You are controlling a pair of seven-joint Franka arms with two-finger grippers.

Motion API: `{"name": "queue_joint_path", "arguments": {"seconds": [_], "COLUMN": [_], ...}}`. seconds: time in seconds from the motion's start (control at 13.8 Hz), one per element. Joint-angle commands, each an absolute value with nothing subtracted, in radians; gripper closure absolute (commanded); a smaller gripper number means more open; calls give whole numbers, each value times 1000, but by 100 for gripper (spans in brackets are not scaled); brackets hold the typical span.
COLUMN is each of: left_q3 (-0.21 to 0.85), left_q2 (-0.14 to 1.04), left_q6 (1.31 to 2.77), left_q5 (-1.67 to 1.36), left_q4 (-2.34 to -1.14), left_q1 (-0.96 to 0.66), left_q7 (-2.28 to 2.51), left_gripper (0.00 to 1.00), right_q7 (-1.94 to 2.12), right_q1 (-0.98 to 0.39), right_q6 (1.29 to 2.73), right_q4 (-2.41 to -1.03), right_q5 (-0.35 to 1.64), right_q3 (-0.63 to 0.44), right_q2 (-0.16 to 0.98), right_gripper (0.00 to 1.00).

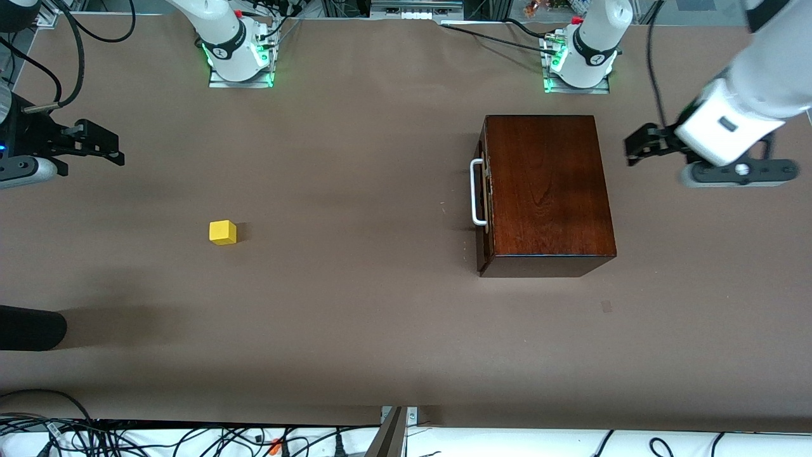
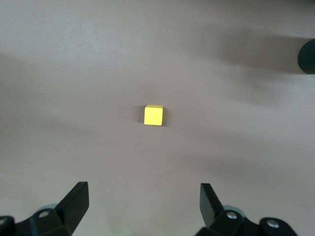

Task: Open drawer, take yellow block, close drawer

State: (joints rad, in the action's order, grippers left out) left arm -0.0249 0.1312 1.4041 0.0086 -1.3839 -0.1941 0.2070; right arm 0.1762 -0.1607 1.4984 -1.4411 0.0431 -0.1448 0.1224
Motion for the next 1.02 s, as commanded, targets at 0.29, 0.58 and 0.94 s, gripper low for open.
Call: {"name": "queue_joint_path", "arguments": {"seconds": [0.29, 0.58, 0.94], "left_q3": [-54, -80, -80], "left_q2": [48, 49, 55], "left_q6": [1502, 1508, 1509], "left_q5": [-9, -9, -11], "left_q4": [-1508, -1509, -1506], "left_q1": [-192, -193, -183], "left_q7": [55, 55, 55], "left_gripper": [0, 0, 0], "right_q7": [184, 184, 184], "right_q1": [-153, -153, -153], "right_q6": [1470, 1470, 1470], "right_q4": [-1411, -1411, -1411], "right_q5": [60, 60, 61], "right_q3": [-141, -143, -143], "right_q2": [132, 132, 132], "right_gripper": [0, 0, 0]}}
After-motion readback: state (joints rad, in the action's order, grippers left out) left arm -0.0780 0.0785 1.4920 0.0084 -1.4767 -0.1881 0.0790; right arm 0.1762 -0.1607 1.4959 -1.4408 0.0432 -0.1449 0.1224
